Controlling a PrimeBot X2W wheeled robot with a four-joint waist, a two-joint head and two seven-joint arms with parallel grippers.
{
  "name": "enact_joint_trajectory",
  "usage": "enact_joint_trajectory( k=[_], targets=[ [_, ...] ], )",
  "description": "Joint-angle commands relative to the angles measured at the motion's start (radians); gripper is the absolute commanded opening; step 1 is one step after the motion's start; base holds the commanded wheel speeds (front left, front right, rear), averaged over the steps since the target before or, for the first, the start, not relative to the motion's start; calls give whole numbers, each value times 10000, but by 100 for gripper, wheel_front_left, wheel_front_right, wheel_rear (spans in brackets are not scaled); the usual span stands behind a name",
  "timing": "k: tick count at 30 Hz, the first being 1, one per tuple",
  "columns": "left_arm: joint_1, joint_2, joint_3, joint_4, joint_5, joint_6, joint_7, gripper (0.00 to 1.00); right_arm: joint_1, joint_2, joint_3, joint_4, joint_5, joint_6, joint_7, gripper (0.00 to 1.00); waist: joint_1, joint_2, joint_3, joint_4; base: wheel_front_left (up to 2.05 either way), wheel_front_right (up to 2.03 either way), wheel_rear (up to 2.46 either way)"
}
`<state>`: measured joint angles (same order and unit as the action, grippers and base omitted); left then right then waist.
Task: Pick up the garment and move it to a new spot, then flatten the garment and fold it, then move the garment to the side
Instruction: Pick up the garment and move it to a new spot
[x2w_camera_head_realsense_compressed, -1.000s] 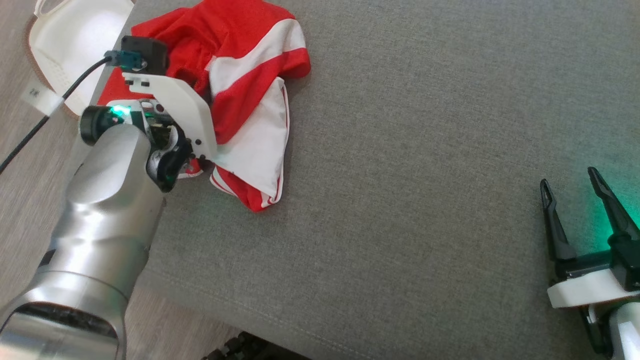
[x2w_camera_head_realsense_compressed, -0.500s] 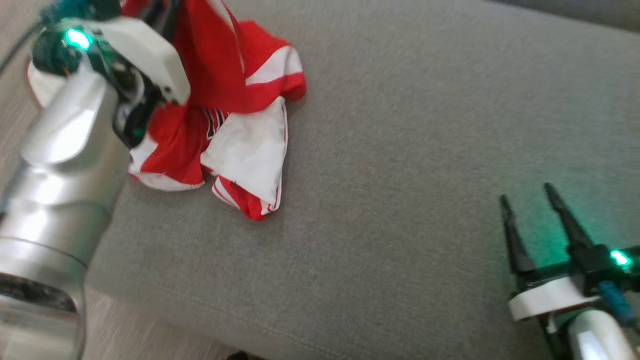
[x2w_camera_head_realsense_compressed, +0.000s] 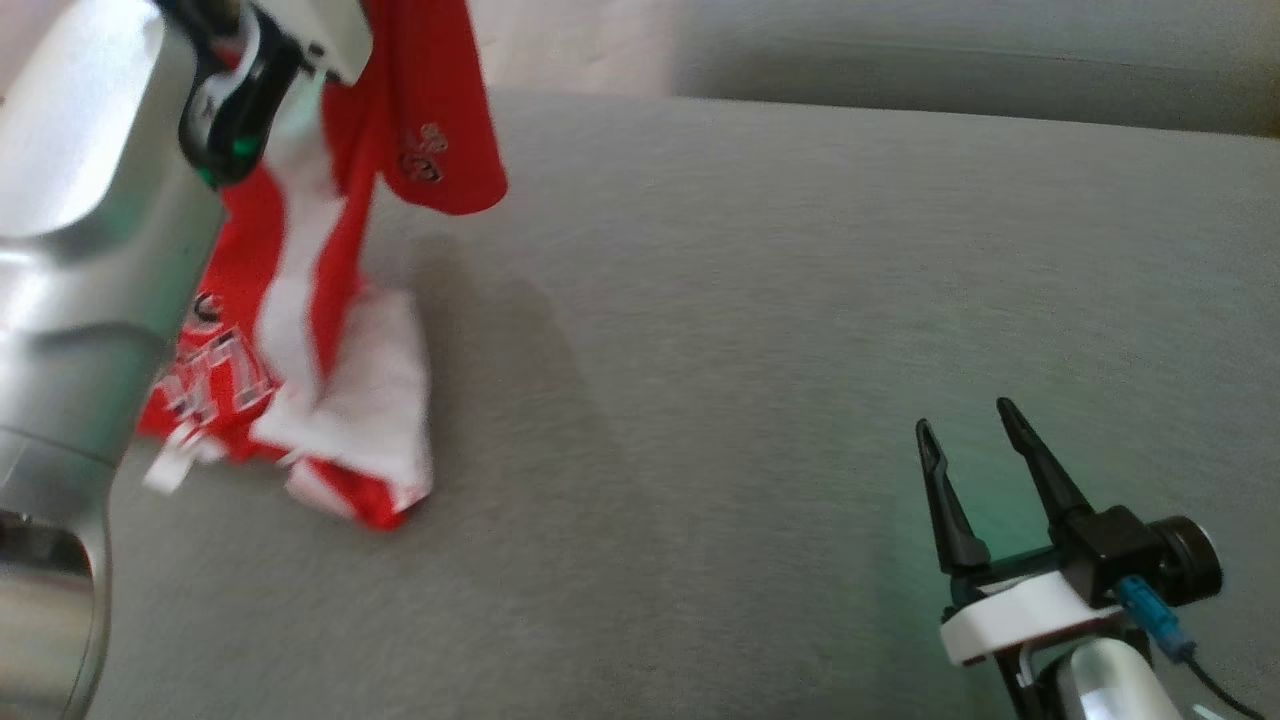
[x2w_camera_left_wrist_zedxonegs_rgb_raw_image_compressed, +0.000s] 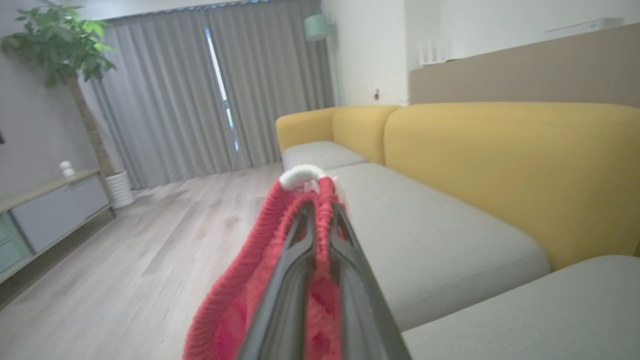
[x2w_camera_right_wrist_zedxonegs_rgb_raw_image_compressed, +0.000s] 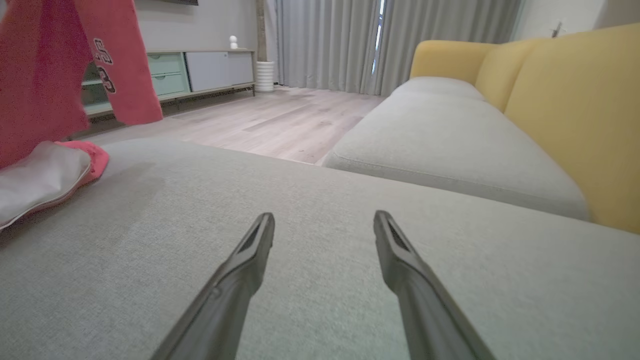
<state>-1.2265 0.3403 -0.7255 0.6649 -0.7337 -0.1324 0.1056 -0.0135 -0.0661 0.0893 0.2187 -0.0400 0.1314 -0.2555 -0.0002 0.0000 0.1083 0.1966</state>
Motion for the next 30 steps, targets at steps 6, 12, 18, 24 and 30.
enact_joint_trajectory(
  k=[6, 12, 18, 24, 30],
  targets=[
    [-1118, 246, 49, -718, -188, 25, 92, 0, -541, 141, 550, -179, 316, -7, -63, 100, 2, 0, -666, -2656, 0, 0, 0],
    [-1249, -587, 22, -757, -348, 293, -73, 0, -674, 155, 661, -275, 868, -7, -63, 100, 2, 0, -462, -3756, 0, 0, 0],
    [-726, -1398, -322, -584, -519, 274, -246, 0, -858, 156, 580, -417, 1274, -7, -63, 100, 2, 0, -4, -4104, 0, 0, 0],
    [1940, -1932, -600, 15, -1147, 189, -1375, 0, -893, 157, 590, -376, 1555, -7, -63, 100, 2, 0, 228, -4148, 0, 0, 0],
    [4687, -2301, -1014, 988, -1396, 143, -2793, 0, -760, 157, 413, -284, 1470, -7, -63, 100, 2, 0, 249, -3846, 0, 0, 0]
  ],
)
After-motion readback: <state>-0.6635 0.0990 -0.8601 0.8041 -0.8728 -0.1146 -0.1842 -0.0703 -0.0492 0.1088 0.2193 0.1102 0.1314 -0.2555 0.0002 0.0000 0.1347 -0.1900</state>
